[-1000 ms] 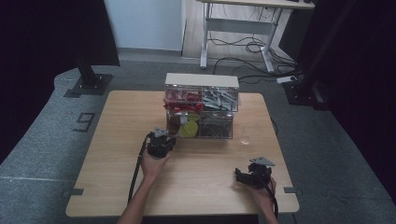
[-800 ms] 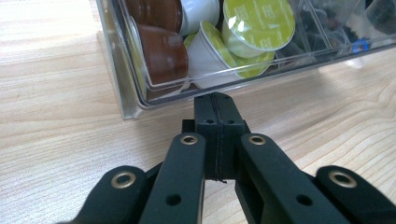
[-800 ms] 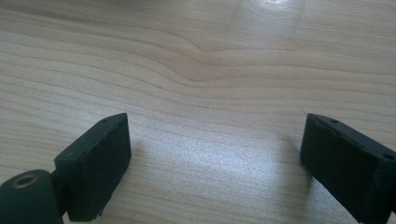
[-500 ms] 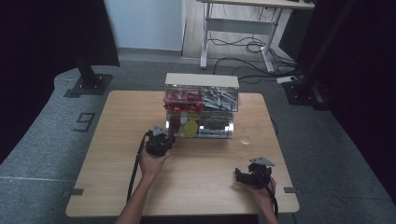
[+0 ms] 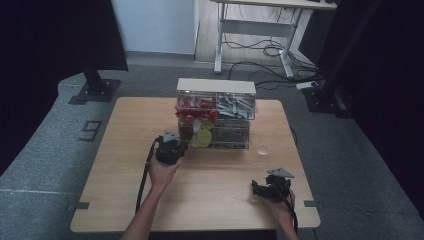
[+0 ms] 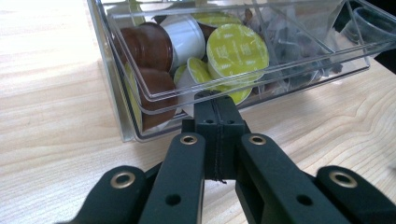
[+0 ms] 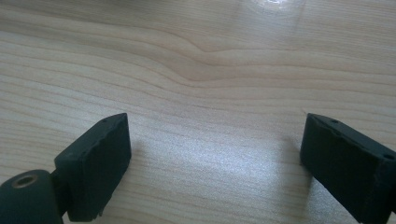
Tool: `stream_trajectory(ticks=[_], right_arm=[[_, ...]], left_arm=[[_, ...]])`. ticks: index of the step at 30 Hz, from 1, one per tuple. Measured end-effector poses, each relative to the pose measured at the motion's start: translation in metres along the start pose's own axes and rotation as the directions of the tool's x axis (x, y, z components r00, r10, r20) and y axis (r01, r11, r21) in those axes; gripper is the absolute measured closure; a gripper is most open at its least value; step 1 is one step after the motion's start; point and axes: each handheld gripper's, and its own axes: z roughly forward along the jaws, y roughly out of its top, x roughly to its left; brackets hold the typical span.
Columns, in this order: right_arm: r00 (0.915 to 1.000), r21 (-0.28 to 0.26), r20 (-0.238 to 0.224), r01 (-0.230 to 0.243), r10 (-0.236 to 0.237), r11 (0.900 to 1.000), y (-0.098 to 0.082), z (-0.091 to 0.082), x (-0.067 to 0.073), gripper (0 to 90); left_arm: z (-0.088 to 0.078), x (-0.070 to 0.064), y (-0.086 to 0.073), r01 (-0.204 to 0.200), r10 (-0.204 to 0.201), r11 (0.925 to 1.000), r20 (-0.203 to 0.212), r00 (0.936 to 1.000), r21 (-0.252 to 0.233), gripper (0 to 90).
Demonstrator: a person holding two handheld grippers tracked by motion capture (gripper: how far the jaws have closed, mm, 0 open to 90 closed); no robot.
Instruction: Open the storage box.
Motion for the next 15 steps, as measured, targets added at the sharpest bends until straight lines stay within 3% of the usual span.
stream_trajectory(ticks=[15], right_arm=[[1.0000,0.000,0.001,-0.001,0.001,1.000,0.000,0.000,0.000,9.1]], left_arm=[[-0.010,0.000,0.021,-0.008,0.008,0.9995,0.000,1.0000,-0.032,90.0]])
